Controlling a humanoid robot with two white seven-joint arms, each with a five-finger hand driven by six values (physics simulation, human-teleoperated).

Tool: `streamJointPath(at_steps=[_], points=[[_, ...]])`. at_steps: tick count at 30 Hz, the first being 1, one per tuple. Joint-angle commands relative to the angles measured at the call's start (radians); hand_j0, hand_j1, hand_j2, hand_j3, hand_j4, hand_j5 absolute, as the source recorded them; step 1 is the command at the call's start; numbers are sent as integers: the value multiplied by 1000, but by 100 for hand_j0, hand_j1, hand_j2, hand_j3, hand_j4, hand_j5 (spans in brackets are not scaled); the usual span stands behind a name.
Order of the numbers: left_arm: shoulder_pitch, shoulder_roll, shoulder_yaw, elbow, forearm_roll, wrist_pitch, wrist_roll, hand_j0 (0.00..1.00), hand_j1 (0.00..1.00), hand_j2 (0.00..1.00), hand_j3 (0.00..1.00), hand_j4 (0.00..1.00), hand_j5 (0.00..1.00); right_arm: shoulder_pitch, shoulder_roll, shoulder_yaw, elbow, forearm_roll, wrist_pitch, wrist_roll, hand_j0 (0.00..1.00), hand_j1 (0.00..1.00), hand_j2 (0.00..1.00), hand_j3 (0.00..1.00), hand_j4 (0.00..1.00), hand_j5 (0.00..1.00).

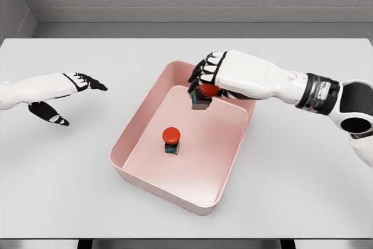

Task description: Put the industrial switch in the basket with both arms

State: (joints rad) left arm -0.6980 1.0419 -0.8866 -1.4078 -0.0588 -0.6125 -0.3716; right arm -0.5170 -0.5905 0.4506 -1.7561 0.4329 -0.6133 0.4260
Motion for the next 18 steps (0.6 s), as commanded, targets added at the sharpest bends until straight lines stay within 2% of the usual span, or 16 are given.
streamJointPath(at_steps=[1,5,12,14,18], points=[[0,0,-5,-2,7,2,0,100,100,100,100,100,100,0,6,0,0,-6,2,-3,88,88,88,88,88,88],[0,0,-11,-2,7,2,0,100,100,100,100,100,100,2,3,-1,0,-6,2,-3,94,94,94,94,94,94],[0,0,-37,3,10,2,0,100,100,100,100,100,100,2,3,-3,0,-6,2,-3,95,95,95,95,95,95],[0,0,-37,3,10,2,0,100,100,100,100,100,100,3,-3,-10,6,-8,2,-3,100,100,100,100,100,100],[0,0,-37,6,10,2,0,100,100,100,100,100,100,72,-81,-168,47,-56,2,-6,100,100,100,100,100,100]])
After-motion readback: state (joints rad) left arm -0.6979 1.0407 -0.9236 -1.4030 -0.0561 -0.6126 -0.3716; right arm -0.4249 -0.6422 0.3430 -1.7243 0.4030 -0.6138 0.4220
